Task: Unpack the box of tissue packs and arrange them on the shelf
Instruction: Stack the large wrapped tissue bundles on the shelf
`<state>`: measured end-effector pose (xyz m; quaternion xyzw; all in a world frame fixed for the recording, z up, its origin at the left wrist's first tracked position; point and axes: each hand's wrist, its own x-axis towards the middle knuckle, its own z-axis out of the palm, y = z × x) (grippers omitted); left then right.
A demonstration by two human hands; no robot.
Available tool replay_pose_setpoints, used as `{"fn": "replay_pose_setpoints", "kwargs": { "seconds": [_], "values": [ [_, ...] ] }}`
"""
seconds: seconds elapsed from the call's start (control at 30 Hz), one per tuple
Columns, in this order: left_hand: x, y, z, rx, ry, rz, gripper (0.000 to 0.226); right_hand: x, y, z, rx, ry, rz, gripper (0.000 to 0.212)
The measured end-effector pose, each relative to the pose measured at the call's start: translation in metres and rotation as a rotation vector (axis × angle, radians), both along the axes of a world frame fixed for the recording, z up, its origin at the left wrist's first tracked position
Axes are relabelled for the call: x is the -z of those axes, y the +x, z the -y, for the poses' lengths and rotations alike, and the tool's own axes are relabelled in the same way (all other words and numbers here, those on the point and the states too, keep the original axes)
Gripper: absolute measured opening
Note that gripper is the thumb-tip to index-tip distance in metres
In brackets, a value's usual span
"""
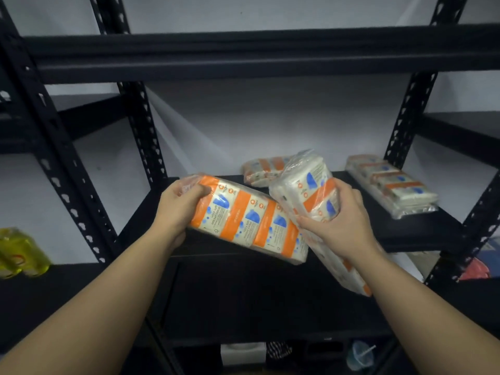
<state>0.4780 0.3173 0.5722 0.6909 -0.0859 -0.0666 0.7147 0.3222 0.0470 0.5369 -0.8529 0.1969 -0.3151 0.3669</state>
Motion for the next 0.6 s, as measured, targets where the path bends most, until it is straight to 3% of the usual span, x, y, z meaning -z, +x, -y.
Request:
{"fn": "replay_pose_setpoints", "kwargs": {
  "seconds": [0.2, 0.4, 0.6],
  "values": [
    [0.023, 0.053, 0.000, -0.012, 0.031, -0.053, 0.027, -0.008, 0.043, -0.012, 0.030, -0.070, -0.132, 0.097],
    [0.045, 0.075, -0.003, -0.080, 0.378, 0.087, 0.025, -0.013, 0.068, -0.018, 0.048, -0.142, -0.253, 0.097],
    [0.060, 0.087, 0.004, -0.023, 0.808, 0.413, 0.071, -0.009, 0.082, -0.004, 0.062, -0.174, -0.276, 0.100]
  ]
}}
